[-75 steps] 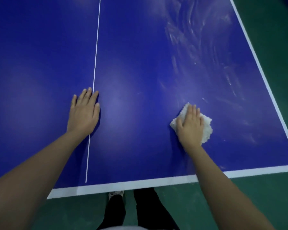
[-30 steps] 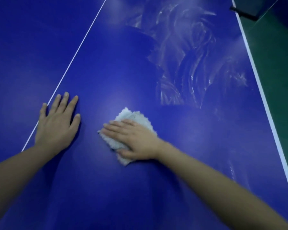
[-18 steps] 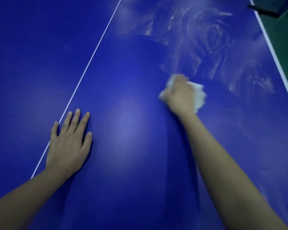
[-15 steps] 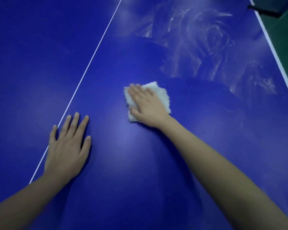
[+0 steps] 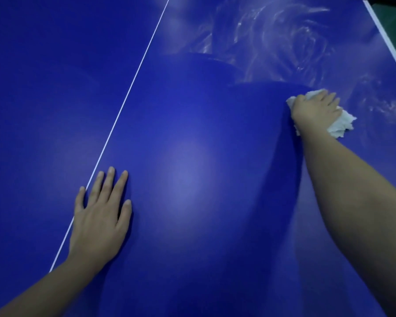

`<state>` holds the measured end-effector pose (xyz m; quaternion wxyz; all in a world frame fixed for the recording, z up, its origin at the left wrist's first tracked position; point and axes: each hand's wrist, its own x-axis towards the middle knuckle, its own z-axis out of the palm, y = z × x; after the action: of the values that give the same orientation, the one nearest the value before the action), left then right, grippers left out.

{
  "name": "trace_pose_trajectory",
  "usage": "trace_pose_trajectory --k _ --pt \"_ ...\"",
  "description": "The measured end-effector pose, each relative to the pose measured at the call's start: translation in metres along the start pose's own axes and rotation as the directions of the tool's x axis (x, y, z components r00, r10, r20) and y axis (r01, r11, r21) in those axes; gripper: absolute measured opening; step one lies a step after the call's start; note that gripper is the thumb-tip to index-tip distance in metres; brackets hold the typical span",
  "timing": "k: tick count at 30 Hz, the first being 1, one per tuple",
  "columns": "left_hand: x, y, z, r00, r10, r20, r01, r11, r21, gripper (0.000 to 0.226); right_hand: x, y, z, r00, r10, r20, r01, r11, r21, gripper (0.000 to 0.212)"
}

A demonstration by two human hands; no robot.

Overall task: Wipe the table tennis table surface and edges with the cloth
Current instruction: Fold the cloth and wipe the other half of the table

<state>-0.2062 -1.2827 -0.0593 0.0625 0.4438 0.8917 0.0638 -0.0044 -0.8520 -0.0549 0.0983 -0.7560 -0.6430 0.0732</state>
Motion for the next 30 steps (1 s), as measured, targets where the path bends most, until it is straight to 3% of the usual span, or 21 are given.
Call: trace_pose_trajectory --k 3,5,6,8,10,12,14,16,18,20,22,24,26,28,30 --pt "0.000 -0.002 0.001 1.000 -0.002 -0.004 0.002 1.000 -0.003 0.066 -0.027 -0.047 0.002 0.996 -0.091 -0.003 0.091 0.996 0.011 0.061" --pt "0.001 -0.002 0.001 1.000 -0.001 -0.008 0.001 1.000 -0.004 0.067 -0.070 -0.086 0.002 0.926 -0.377 0.024 0.376 0.926 0.021 0.052" --pt "0.001 -0.003 0.002 1.000 0.001 -0.009 -0.001 1.000 -0.005 0.067 -0.095 -0.103 0.006 0.834 -0.549 0.055 0.549 0.836 0.018 0.049" --pt "0.000 -0.005 0.002 1.000 0.004 -0.014 -0.004 1.000 -0.009 0.068 -0.149 -0.122 0.018 0.576 -0.808 0.123 0.811 0.584 0.042 0.052" --pt "0.000 -0.006 0.003 1.000 0.008 -0.020 -0.009 1.000 -0.010 0.068 -0.192 -0.119 0.023 0.351 -0.914 0.203 0.923 0.374 0.087 0.058" --pt "0.000 -0.006 0.003 1.000 0.006 -0.024 -0.007 1.000 -0.014 0.067 -0.212 -0.091 0.021 0.277 -0.935 0.221 0.943 0.309 0.127 0.060" --pt "0.000 -0.005 0.002 1.000 -0.001 -0.021 0.001 1.000 -0.016 0.064 -0.213 -0.048 0.011 0.317 -0.921 0.225 0.924 0.353 0.145 0.061" --pt "0.001 -0.005 0.001 1.000 -0.003 -0.023 0.002 1.000 -0.017 0.056 -0.199 0.005 -0.006 0.422 -0.878 0.226 0.877 0.458 0.142 0.060" --pt "0.002 -0.007 0.003 1.000 -0.004 -0.027 0.003 1.000 -0.020 0.052 -0.178 0.067 -0.025 0.593 -0.783 0.187 0.779 0.617 0.114 0.058" --pt "0.001 -0.008 0.006 1.000 -0.004 -0.028 0.004 1.000 -0.005 0.053 -0.159 0.137 -0.044 0.791 -0.599 0.124 0.593 0.801 0.080 0.058" --pt "0.002 -0.009 0.008 1.000 -0.002 -0.030 0.002 1.000 0.014 0.053 -0.155 0.196 -0.063 0.904 -0.418 0.094 0.417 0.908 0.033 0.067" --pt "0.002 -0.008 0.007 1.000 0.007 -0.018 -0.007 1.000 0.023 0.054 -0.173 0.227 -0.073 0.935 -0.337 0.106 0.341 0.940 -0.016 0.067" --pt "0.003 -0.004 0.004 1.000 0.017 0.005 -0.017 1.000 0.007 0.055 -0.201 0.229 -0.072 0.919 -0.374 0.129 0.379 0.925 -0.024 0.058" --pt "-0.011 0.002 0.003 0.999 0.043 0.019 -0.043 0.998 -0.037 0.054 -0.257 0.212 -0.072 0.856 -0.486 0.175 0.491 0.871 0.016 0.057" --pt "-0.042 0.005 0.004 0.995 0.092 0.032 -0.089 0.991 -0.104 0.053 -0.333 0.190 -0.073 0.731 -0.632 0.259 0.634 0.769 0.088 0.059"
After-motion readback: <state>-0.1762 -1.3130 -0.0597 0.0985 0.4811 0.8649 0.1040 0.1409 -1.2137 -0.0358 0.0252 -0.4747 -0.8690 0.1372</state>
